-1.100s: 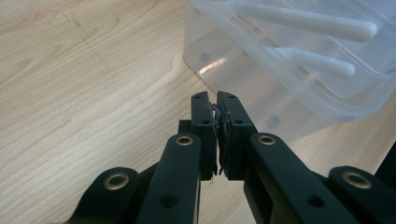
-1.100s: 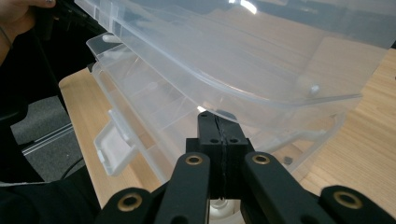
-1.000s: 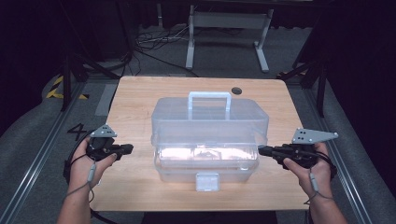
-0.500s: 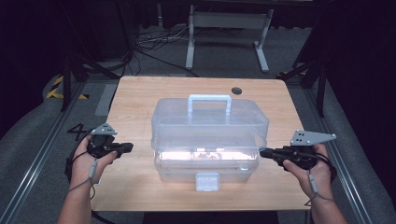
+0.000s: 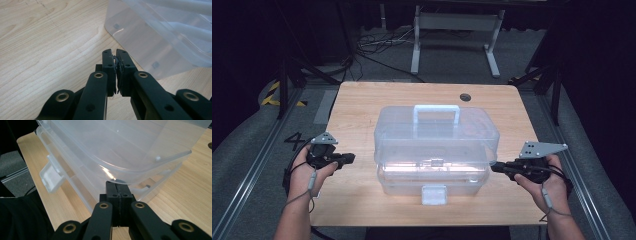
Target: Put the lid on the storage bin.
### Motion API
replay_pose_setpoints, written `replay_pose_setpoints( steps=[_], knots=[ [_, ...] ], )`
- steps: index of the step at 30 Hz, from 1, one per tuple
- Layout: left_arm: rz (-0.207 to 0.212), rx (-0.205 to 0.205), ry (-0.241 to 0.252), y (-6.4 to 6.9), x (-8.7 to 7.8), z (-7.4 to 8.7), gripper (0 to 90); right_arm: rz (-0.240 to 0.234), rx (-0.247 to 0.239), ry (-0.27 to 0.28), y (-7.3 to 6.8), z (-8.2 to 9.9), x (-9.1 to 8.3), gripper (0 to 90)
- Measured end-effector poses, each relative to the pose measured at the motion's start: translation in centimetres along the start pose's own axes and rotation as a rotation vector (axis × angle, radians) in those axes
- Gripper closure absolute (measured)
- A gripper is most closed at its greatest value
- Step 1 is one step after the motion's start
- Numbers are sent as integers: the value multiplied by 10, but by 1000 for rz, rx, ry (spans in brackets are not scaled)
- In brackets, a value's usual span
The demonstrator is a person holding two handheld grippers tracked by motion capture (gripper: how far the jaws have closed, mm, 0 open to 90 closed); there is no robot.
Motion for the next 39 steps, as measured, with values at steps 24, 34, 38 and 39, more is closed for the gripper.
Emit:
replay_pose_setpoints(
  steps=[24,34,38,39],
  knots=[
    [-17,-15,-7,-6,4,1,857,-6,-8,-121,-2,10,6,900],
    [-16,-33,-15,-8,6,1,855,-7,-7,-167,-3,15,10,900],
    [-18,-35,-10,-8,6,1,854,-8,-18,-185,-3,16,12,900],
    [-14,-37,-14,-8,6,1,855,-7,-18,-189,-4,17,12,900]
  ],
)
Point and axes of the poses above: each handheld gripper's, and its own axes: x roughly forward along the jaws, z roughly out of its underside, y roughly to its right, the point moved 4 cm from there along x, roughly forward along the jaws, and after that the axes turned 7 degrees about y, right-handed, at the moved point
